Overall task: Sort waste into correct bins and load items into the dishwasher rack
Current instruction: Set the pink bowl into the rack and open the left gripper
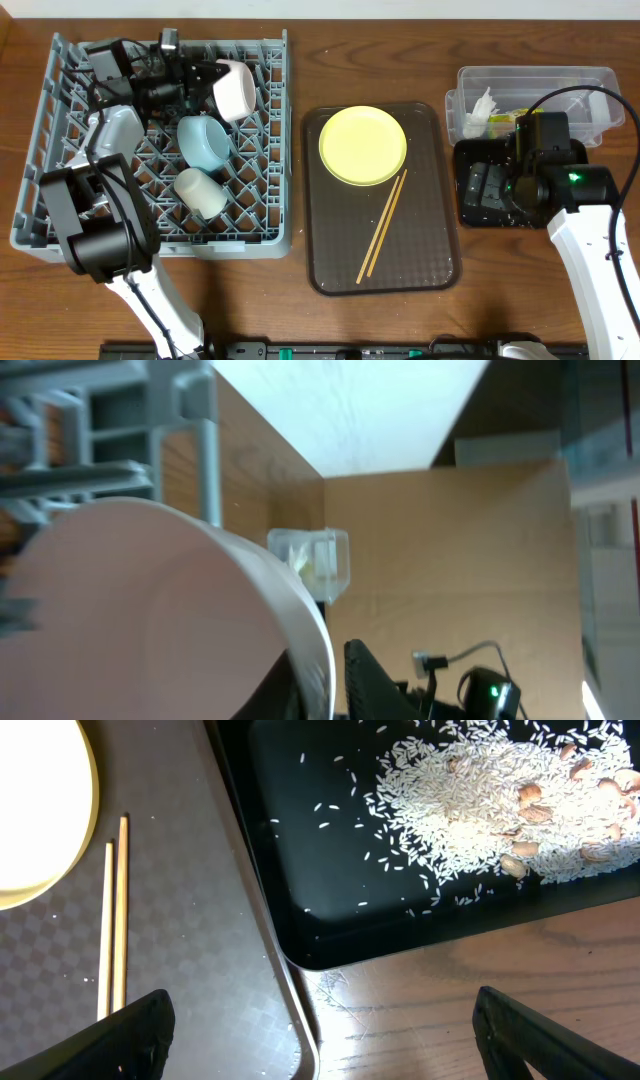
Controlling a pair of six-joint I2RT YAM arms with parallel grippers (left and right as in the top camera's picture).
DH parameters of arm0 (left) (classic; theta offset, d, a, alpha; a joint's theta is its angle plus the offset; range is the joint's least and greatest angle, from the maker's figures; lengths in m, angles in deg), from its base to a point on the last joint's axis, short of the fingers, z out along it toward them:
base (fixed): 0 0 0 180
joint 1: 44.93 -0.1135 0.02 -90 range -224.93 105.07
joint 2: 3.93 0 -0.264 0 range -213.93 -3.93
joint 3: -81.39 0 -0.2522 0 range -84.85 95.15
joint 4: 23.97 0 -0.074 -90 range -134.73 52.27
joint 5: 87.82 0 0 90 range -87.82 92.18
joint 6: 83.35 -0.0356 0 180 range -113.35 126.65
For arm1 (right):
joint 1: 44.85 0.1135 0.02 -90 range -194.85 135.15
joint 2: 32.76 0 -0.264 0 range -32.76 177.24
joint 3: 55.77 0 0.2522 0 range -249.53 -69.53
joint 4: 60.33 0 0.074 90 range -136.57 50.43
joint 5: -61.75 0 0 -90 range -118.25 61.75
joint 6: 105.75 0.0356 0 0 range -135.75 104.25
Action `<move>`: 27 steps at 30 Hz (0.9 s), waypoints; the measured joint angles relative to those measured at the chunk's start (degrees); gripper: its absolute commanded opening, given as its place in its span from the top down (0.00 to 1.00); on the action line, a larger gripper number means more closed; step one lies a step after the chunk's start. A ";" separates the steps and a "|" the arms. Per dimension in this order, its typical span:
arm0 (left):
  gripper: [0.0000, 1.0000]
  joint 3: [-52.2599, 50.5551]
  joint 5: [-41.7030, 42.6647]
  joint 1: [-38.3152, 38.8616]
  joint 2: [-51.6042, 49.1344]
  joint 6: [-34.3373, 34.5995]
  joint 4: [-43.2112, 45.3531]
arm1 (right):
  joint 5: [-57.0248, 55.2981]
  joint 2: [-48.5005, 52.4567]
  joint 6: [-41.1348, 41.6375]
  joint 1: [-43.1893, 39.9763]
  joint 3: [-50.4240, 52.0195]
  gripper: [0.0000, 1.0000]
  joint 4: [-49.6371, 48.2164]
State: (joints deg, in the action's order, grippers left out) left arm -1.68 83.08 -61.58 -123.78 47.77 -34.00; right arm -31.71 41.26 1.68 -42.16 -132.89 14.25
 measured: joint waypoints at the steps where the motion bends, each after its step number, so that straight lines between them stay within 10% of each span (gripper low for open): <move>1: 0.46 0.00 -0.44 -0.28 -0.11 0.09 0.00 | 0.00 0.00 0.00 0.00 0.00 0.07 0.04; 6: 0.18 0.00 -1.84 -1.64 -0.39 0.76 -0.07 | 0.00 0.00 0.00 0.00 0.00 0.06 0.13; 27: 0.14 0.48 -11.89 -5.01 9.33 1.79 -1.68 | 0.00 0.00 0.00 0.00 0.00 0.06 0.15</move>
State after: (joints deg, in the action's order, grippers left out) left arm -1.20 71.19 -66.58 -114.45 49.57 -35.69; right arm -31.71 41.26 1.68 -42.16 -132.89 14.40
